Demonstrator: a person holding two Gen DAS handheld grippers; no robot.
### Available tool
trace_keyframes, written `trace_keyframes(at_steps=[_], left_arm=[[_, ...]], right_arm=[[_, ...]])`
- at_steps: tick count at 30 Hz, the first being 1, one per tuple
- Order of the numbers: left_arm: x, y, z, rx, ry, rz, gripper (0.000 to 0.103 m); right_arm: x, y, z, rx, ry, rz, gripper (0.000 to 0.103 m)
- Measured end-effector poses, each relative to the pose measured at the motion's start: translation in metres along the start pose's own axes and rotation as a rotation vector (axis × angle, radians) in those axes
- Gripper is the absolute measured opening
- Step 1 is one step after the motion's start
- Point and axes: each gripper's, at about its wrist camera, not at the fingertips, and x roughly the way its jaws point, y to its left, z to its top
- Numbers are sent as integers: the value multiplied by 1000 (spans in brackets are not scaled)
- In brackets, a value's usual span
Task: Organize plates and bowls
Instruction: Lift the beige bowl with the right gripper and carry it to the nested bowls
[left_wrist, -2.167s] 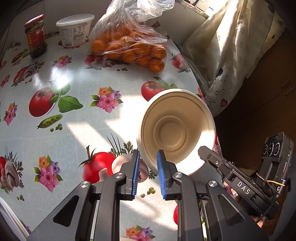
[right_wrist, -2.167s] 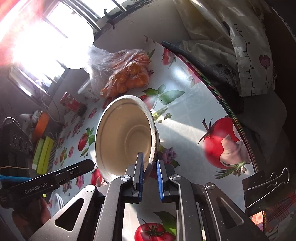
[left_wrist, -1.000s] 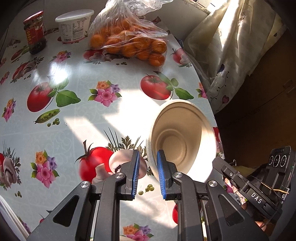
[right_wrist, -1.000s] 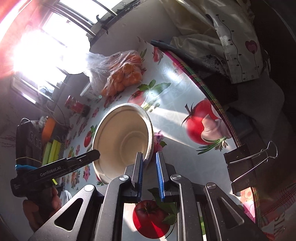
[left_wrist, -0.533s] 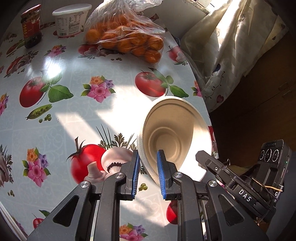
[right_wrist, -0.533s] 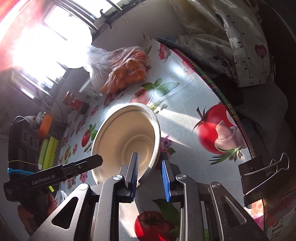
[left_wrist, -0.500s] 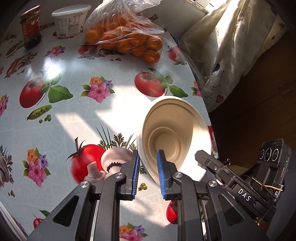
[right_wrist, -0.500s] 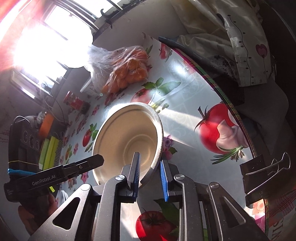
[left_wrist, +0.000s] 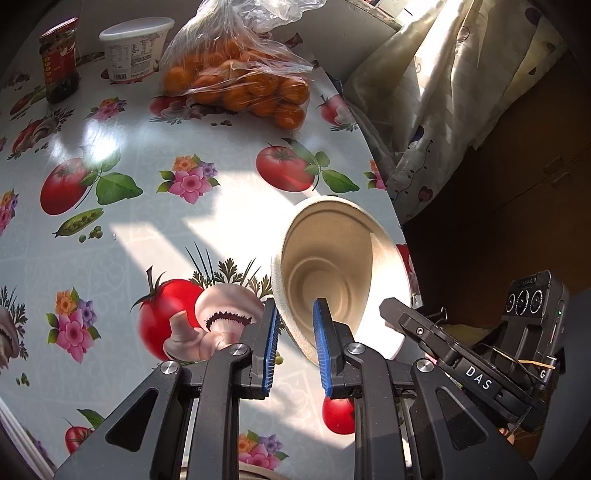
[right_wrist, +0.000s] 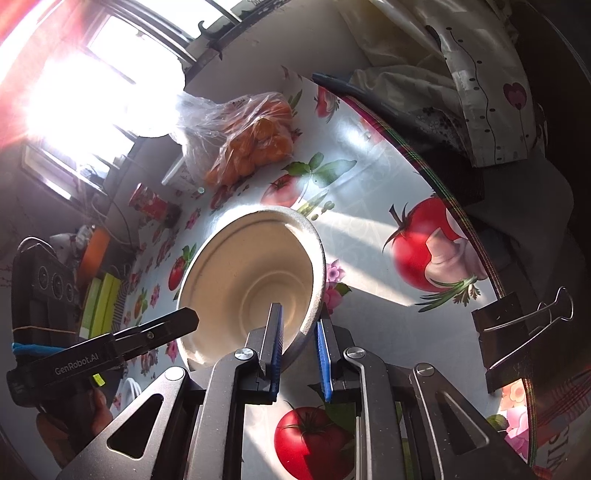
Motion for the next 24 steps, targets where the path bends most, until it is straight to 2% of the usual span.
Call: trace_keyframes(at_steps=[10, 24], left_arm=[[-8, -1, -8, 4, -8, -5, 19], [-42, -5, -27, 20, -57, -26, 19]], right_arm=[[-7, 4, -8, -7, -10, 1, 17], [-43, 29, -25, -55, -62, 12, 17]])
